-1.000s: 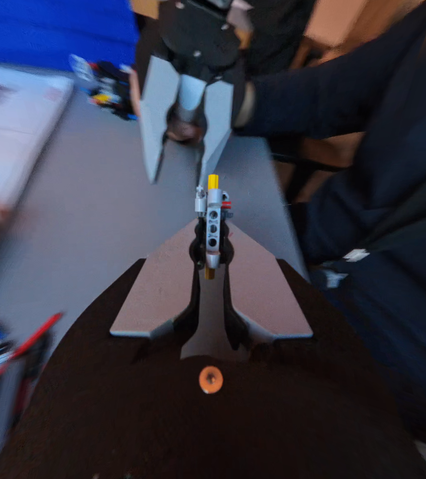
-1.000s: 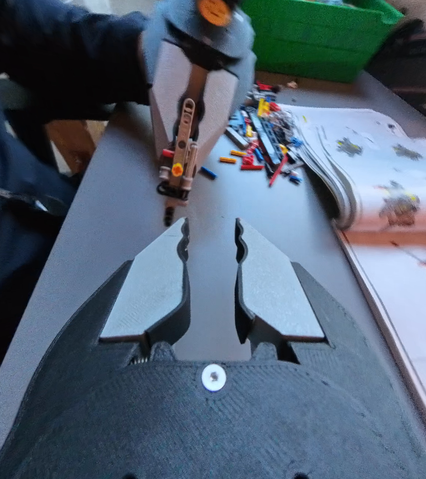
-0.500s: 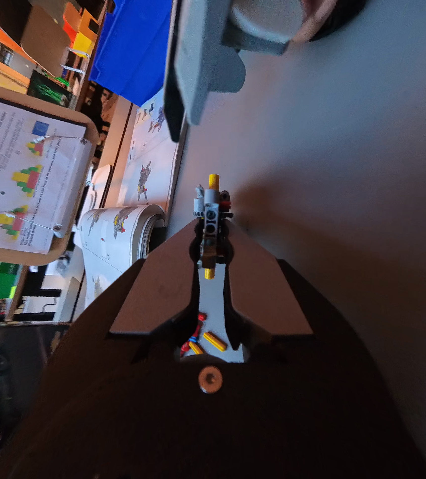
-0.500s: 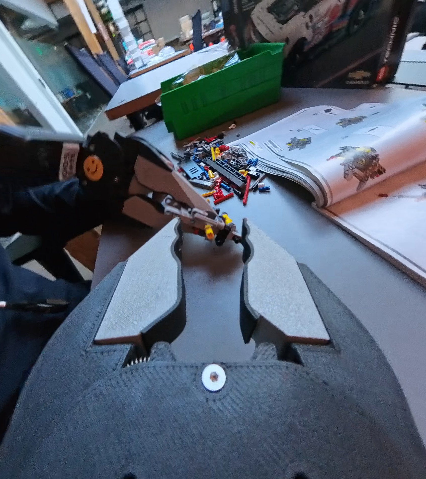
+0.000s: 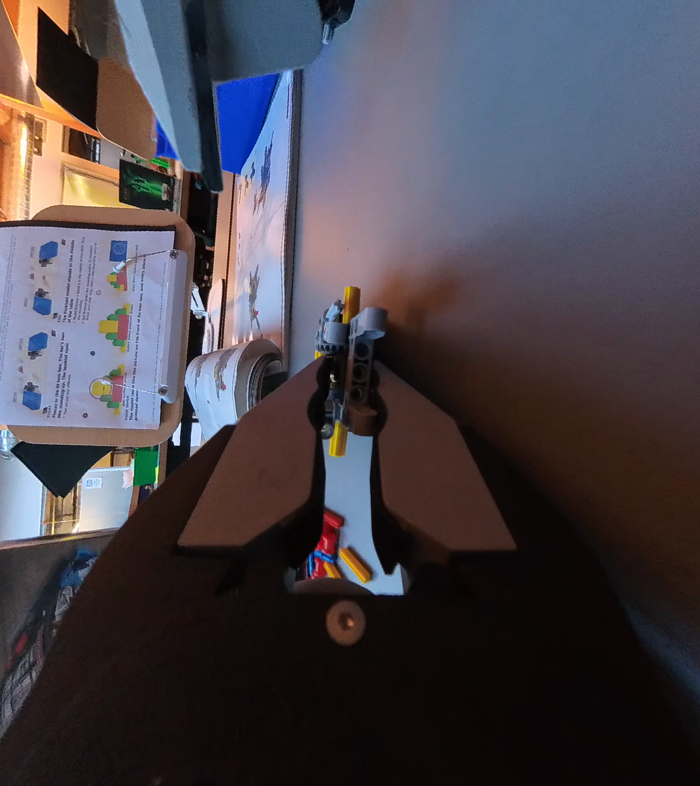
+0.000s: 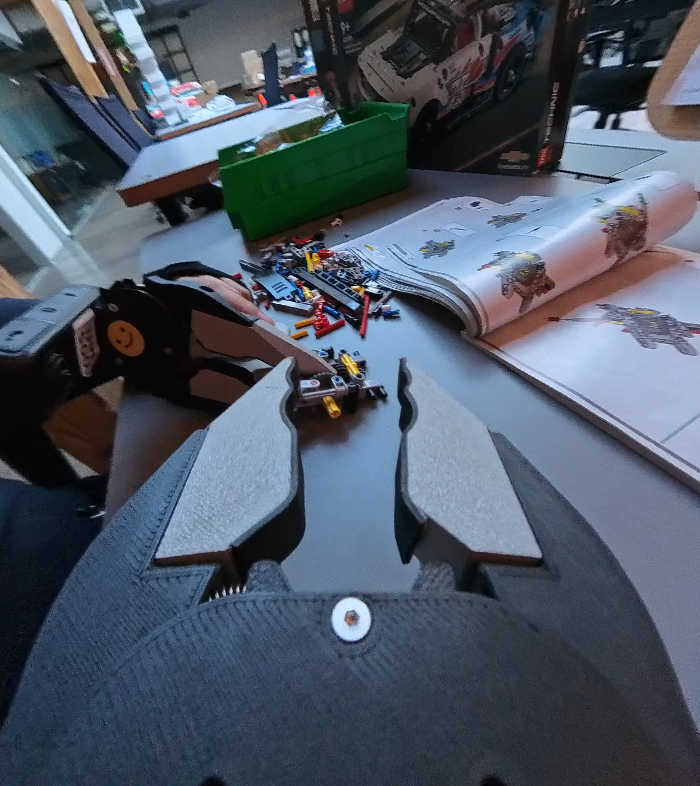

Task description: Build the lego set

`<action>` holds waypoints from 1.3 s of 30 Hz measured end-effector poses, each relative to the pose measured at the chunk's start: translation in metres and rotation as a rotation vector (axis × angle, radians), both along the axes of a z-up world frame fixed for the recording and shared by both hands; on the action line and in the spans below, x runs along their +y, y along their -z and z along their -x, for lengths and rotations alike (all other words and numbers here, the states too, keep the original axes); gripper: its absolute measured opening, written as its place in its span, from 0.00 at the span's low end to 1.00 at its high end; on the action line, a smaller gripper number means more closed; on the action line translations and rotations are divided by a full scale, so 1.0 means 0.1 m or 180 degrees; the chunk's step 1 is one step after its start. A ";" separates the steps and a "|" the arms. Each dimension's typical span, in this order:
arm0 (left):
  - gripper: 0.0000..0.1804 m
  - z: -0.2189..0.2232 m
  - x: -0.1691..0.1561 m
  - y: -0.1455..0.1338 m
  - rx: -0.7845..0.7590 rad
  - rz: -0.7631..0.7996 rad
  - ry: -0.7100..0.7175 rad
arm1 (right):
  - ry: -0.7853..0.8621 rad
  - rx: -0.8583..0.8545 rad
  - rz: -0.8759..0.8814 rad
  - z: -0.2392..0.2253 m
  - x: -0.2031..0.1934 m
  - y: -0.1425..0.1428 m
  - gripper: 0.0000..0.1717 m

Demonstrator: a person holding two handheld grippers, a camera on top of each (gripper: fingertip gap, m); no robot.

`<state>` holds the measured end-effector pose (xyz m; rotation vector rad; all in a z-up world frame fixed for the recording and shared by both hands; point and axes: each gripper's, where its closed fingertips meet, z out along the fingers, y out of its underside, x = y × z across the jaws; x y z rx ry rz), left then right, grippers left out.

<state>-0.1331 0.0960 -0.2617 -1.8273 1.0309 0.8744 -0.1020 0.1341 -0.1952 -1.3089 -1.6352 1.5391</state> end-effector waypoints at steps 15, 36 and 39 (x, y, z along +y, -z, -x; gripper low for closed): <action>0.53 0.22 -0.11 -0.40 -0.0528 -0.0838 -0.0505 | 0.0395 0.0146 -0.0339 -0.03 0.31 -0.02 0.19; 0.13 -0.12 -0.42 -0.79 -0.2121 -0.0794 0.0507 | 0.0313 0.0263 -0.0162 -0.05 0.25 -0.09 0.20; 0.02 -0.07 -0.39 -0.71 -0.1901 -0.0831 0.0462 | 0.0287 0.0284 -0.0139 -0.05 0.19 -0.10 0.21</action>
